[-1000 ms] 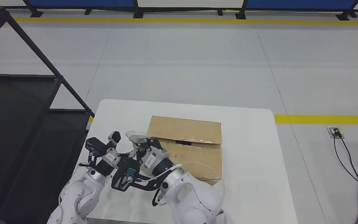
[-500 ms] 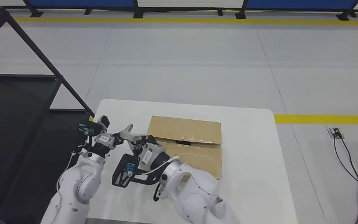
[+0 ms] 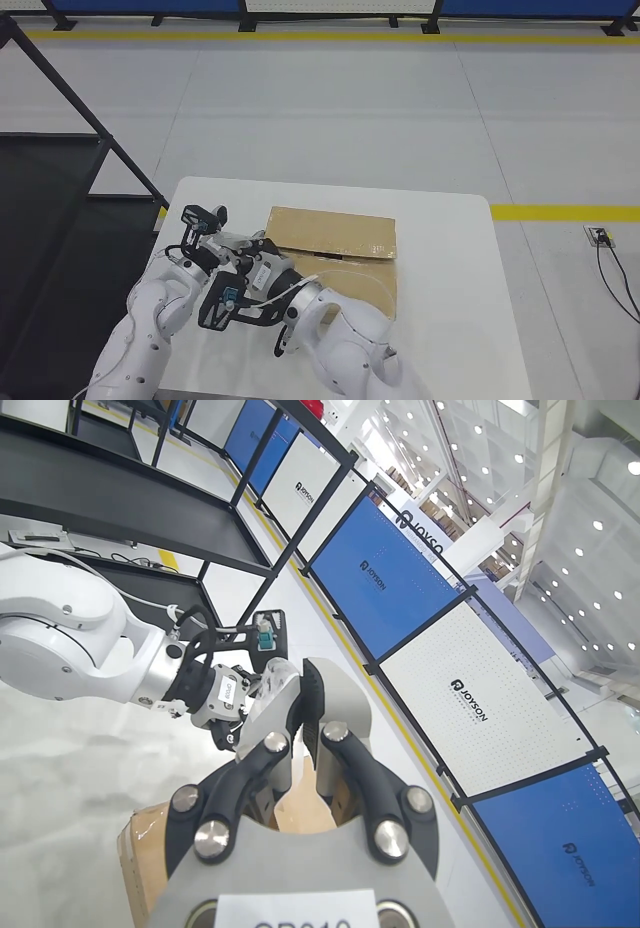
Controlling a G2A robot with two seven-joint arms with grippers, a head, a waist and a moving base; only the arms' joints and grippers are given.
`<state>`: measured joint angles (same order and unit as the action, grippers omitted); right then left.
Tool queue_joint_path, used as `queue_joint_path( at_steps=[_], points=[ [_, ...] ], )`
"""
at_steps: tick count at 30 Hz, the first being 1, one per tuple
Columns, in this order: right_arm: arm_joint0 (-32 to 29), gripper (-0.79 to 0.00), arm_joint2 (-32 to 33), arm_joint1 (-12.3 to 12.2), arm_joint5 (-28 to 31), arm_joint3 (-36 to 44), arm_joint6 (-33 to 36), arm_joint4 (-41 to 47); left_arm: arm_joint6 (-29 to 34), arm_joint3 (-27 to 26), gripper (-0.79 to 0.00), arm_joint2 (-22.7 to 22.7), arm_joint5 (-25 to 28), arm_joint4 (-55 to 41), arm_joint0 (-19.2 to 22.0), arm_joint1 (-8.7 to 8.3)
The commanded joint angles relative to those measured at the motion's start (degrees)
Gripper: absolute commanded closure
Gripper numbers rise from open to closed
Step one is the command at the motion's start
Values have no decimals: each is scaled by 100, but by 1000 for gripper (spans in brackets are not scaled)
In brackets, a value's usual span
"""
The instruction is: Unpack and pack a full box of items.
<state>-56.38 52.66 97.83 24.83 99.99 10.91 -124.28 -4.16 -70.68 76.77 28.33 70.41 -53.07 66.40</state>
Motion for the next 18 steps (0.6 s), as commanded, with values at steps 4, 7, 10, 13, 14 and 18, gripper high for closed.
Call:
queue_joint_path(
  at_steps=[4,7,10,13,14,18],
  points=[
    [224,0,-107,27,87,-197,19,106,-6,244,-785,-251,-9,143,207,46],
    [361,0,-180,50,71,-310,44,148,-33,366,-785,-359,2,204,283,67],
    [454,0,-222,63,67,-362,7,190,-105,477,-785,-411,-46,241,325,81],
    [509,0,-234,65,82,-381,-14,218,-162,582,-785,-404,-55,199,360,85],
    [521,0,-241,66,70,-376,-22,217,-177,606,-785,-396,-53,189,370,85],
    [530,0,-241,62,-22,-352,-21,178,-214,671,-785,-369,2,172,383,77]
  ],
)
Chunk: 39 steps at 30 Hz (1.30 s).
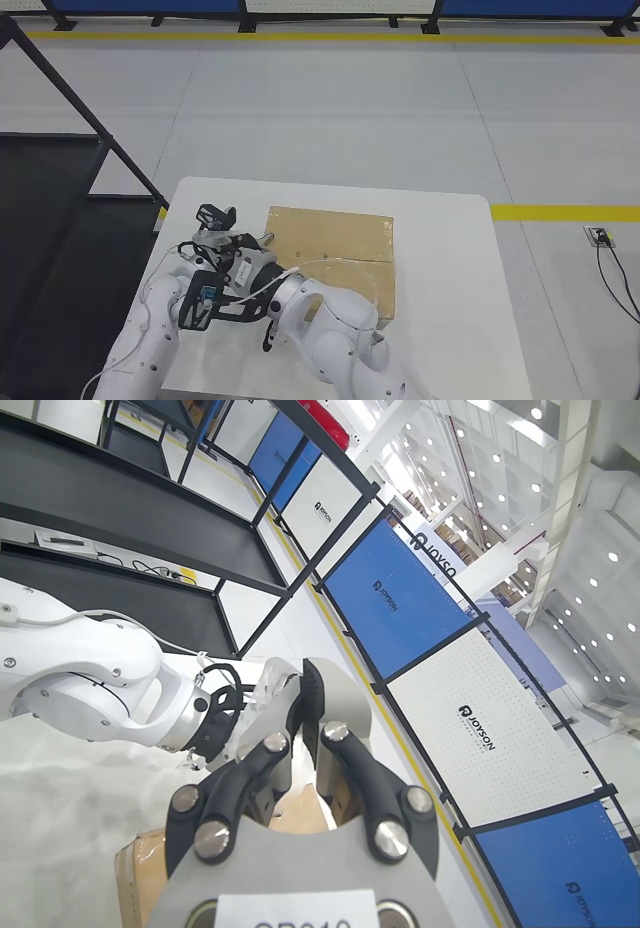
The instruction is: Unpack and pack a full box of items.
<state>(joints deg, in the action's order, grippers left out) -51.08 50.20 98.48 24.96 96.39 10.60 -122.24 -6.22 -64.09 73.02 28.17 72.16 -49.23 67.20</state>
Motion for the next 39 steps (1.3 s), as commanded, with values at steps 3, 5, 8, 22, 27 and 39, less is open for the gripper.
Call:
queue_joint_path(
  at_steps=[3,5,8,22,27,39],
  points=[
    [-12,0,16,-5,-181,33,167,-156,-20,35,-785,15,51,-5,-7,-8],
    [-16,0,63,-12,-170,52,165,-133,-29,44,-785,20,53,-28,-13,-8],
    [-74,0,202,-40,-134,93,183,-111,-89,33,-785,38,62,-128,-40,-5],
    [-323,0,1220,-243,525,155,23,405,21,-204,-785,110,274,-243,-177,-39],
    [-570,0,1479,-343,718,300,-195,423,28,-271,-785,111,283,-218,-219,-47],
    [-838,0,1758,-525,885,473,-807,493,-85,-355,-785,216,262,-505,-326,-54]
  ],
)
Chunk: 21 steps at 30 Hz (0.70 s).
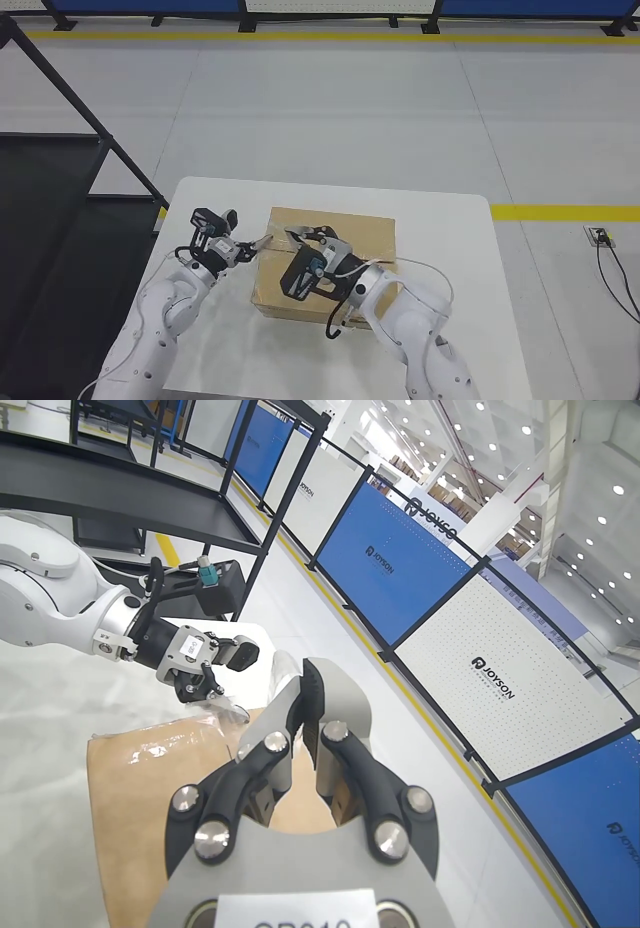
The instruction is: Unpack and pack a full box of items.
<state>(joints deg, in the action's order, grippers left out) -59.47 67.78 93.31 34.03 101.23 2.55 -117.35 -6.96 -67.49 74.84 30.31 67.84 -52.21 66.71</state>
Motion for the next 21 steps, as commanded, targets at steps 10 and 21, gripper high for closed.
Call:
queue_joint_path(
  at_steps=[10,21],
  points=[
    [104,0,-59,-63,-217,-133,132,65,39,-338,-785,514,236,-475,-400,-109],
    [121,0,-16,-134,-374,-217,223,202,396,-925,-785,500,619,-661,-575,-145]
  ],
)
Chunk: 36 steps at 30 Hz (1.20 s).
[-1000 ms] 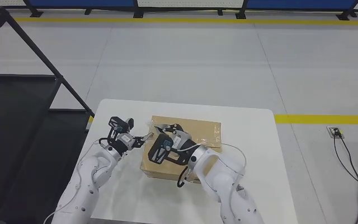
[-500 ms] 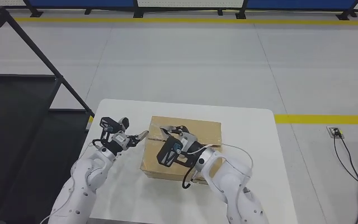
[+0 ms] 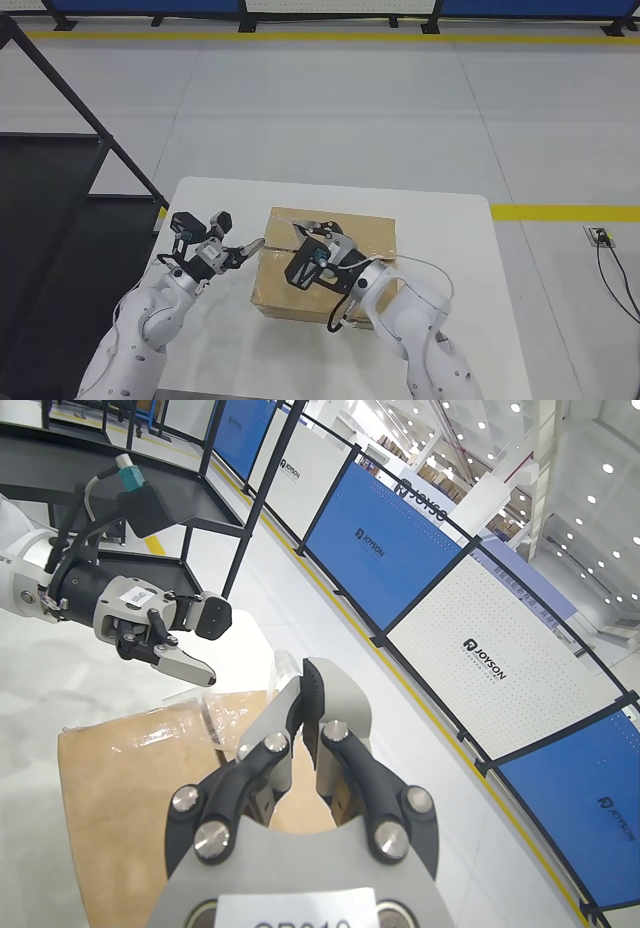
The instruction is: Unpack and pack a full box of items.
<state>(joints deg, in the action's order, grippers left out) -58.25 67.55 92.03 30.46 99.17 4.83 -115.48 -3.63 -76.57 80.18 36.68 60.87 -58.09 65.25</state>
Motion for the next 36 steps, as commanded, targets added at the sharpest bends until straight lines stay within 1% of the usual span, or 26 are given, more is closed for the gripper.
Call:
queue_joint_path(
  at_steps=[1,3,11,18,24,36],
  points=[
    [1,0,14,-13,-31,-27,-4,28,107,-19,-785,-74,-42,75,32,6],
    [10,0,19,-26,-57,-63,-5,46,174,-6,-785,-172,-125,231,78,15],
    [101,0,38,-76,-145,-272,-115,129,61,203,-785,-578,-492,635,264,88],
    [100,0,46,-131,-125,-338,-206,159,-48,324,-785,-704,-592,722,353,118],
    [-115,0,134,-205,-133,-247,-281,108,-66,380,-785,-755,-635,725,381,132],
    [-651,0,437,-344,-434,-69,-549,243,-52,508,-785,-845,-609,735,468,155]
  ],
)
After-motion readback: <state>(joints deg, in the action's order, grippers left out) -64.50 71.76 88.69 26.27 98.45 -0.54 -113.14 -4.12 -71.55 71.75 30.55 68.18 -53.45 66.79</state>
